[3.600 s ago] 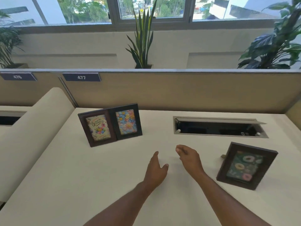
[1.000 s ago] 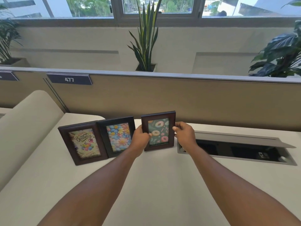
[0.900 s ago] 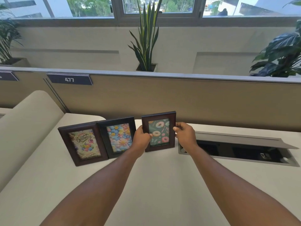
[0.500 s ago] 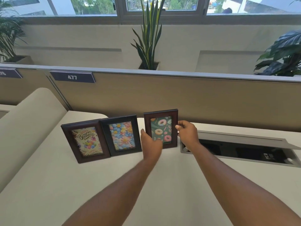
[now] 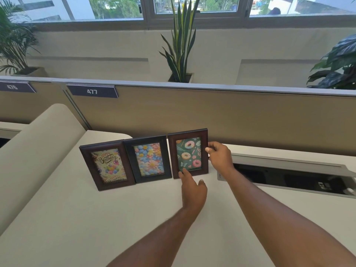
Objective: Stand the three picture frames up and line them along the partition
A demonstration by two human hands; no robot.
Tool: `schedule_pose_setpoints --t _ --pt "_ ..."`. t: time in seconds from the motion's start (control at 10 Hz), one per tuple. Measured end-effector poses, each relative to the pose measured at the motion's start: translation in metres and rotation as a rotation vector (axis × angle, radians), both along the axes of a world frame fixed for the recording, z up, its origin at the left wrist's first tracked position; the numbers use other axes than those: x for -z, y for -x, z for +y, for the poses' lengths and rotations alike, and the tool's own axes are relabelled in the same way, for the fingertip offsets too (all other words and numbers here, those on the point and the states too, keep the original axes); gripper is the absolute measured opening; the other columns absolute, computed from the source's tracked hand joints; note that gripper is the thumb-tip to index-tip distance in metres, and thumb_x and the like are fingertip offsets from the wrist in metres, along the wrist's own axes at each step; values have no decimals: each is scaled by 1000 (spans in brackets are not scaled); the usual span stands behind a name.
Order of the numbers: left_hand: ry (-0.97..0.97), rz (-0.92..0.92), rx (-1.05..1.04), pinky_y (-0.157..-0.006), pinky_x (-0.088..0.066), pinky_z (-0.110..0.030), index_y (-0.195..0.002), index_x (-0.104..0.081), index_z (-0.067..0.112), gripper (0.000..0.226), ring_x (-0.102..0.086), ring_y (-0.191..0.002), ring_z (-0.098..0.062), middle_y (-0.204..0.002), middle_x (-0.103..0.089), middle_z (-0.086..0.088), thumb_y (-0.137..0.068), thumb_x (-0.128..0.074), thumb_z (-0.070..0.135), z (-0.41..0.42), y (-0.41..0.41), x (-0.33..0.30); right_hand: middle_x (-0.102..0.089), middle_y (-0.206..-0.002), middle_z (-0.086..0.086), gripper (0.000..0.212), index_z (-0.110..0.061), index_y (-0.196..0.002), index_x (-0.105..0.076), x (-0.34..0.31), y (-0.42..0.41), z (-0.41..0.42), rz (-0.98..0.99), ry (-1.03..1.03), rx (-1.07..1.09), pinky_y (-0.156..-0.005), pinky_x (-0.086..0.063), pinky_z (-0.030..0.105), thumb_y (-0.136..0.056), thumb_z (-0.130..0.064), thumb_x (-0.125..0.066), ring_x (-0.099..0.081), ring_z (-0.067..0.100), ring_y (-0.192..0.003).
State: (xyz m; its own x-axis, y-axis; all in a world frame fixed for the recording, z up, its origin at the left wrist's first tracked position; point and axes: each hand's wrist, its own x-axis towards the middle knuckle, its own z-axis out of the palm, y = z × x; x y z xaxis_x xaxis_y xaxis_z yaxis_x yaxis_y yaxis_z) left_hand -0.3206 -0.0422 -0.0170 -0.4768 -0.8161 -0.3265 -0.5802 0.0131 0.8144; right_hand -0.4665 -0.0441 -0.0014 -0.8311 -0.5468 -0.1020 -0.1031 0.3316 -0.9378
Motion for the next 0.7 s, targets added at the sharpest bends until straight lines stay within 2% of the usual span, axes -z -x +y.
schedule_pose_setpoints --t 0.2,0.4,0.5,0.6,0.7 --pt "10 -34 19 -116 -32 -36 -159 -5 11 75 -28 -150 -29 -168 4 -8 -100 -49 24 -7 0 1 -73 -92 2 14 -20 -95 -70 -3 -3 -1 0 1 -10 -84 -59 48 -94 -12 -59 -69 24 -94" --pt "6 -40 16 -116 -32 -36 -159 -4 11 75 -27 -150 -30 -168 4 -9 -100 -50 23 -6 1 2 -73 -91 2 14 -17 -99 -71 -6 -4 -1 12 -7 -11 -80 -60 44 -95 -13 -58 -69 23 -92" --pt "3 -46 31 -116 -33 -37 -159 -5 11 76 -28 -150 -30 -168 2 -10 -100 -50 24 -3 -2 2 -72 -92 1 16 -16 -104 -71 -9 -7 2 20 -20 -17 -72 -56 34 -95 -13 -58 -66 20 -88" --pt "4 -56 37 -116 -32 -36 -159 -5 11 75 -27 -150 -29 -168 3 -9 -100 -50 24 -4 -6 3 -72 -102 2 23 -13 -115 -71 -12 -8 6 14 -27 -15 -70 -49 26 -96 -13 -58 -63 19 -92" --pt "18 -55 69 -117 -29 -33 -159 -4 12 75 -21 -152 -27 -168 5 -7 -100 -50 23 -2 -18 7 -70 -120 6 35 -10 -130 -63 -11 -12 14 -16 -38 10 -86 -51 27 -96 -15 -59 -62 21 -110"
